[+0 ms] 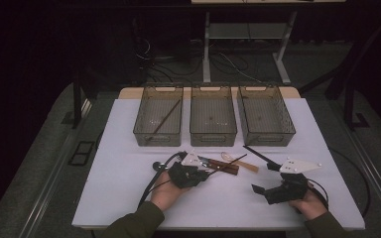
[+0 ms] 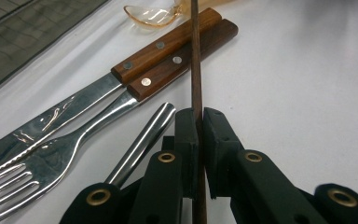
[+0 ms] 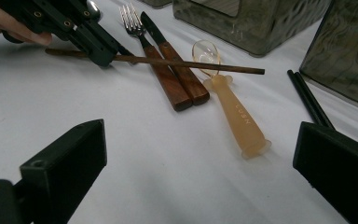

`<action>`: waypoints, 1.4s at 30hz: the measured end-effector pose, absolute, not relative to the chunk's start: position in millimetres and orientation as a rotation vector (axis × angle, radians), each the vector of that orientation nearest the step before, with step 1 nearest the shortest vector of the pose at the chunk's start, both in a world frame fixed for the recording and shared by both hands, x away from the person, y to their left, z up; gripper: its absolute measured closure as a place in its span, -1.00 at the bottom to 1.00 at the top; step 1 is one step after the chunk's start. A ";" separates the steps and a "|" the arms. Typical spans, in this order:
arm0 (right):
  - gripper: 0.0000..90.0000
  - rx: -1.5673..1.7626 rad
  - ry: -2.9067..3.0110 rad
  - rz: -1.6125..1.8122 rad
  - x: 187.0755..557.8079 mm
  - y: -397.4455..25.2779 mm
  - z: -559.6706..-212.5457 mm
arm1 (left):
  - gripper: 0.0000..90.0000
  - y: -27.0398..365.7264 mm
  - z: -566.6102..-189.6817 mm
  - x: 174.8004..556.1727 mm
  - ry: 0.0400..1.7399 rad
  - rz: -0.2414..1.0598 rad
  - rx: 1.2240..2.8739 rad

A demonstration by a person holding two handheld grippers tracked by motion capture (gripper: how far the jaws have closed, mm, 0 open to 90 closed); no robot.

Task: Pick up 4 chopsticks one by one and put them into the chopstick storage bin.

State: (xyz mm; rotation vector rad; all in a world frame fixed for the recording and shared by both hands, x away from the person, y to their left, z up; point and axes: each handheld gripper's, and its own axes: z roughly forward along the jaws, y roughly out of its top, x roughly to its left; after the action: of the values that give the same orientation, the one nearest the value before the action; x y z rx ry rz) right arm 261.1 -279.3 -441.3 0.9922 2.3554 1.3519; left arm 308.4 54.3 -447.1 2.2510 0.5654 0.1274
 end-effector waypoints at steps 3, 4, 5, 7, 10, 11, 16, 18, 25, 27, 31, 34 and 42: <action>-0.95 0.992 2.356 1.351 261.1 -279.3 -441.3 | 0.89 57.3 -445.3 309.0 0.564 0.124 2.244; -0.95 0.992 2.355 1.351 261.1 -279.3 -441.4 | 0.89 58.5 -444.5 309.7 0.555 0.125 2.250; -0.95 0.993 2.356 1.351 261.1 -279.2 -441.3 | 0.89 59.0 -444.2 309.6 0.562 0.120 2.241; -0.95 0.993 2.356 1.350 261.1 -279.1 -441.4 | 0.89 60.7 -442.5 309.3 0.562 0.113 2.238; -0.95 0.993 2.356 1.352 261.1 -279.2 -441.4 | 0.89 62.4 -440.5 308.9 0.551 0.110 2.237; -0.95 0.992 2.356 1.352 261.1 -279.2 -441.3 | 0.89 62.8 -439.6 308.5 0.548 0.106 2.238; -0.95 0.992 2.357 1.354 261.1 -279.4 -441.3 | 0.89 67.2 -435.8 308.9 0.525 0.093 2.245; -0.95 0.991 2.357 1.354 261.1 -279.4 -441.2 | 0.89 70.1 -434.3 309.4 0.521 0.086 2.237; -0.95 0.992 2.357 1.355 261.2 -279.6 -441.2 | 0.89 81.4 -426.6 312.8 0.512 0.087 2.217; -0.95 0.991 2.357 1.355 261.2 -279.7 -441.2 | 0.89 83.9 -425.7 313.3 0.517 0.086 2.207; -0.95 0.990 2.357 1.355 261.0 -279.6 -441.1 | 0.89 90.3 -423.1 315.0 0.521 0.094 2.198; -0.95 0.989 2.356 1.357 260.9 -279.6 -441.0 | 0.89 94.3 -421.1 316.0 0.528 0.097 2.186; -0.95 0.989 2.358 1.355 261.0 -279.6 -441.0 | 0.89 101.9 -417.7 318.1 0.539 0.113 2.175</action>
State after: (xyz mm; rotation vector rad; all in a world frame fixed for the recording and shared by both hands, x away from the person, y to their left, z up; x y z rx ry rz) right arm 261.0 -279.6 -441.0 0.9888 2.3575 1.3553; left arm 318.1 101.9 -417.7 2.1749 0.5393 0.1131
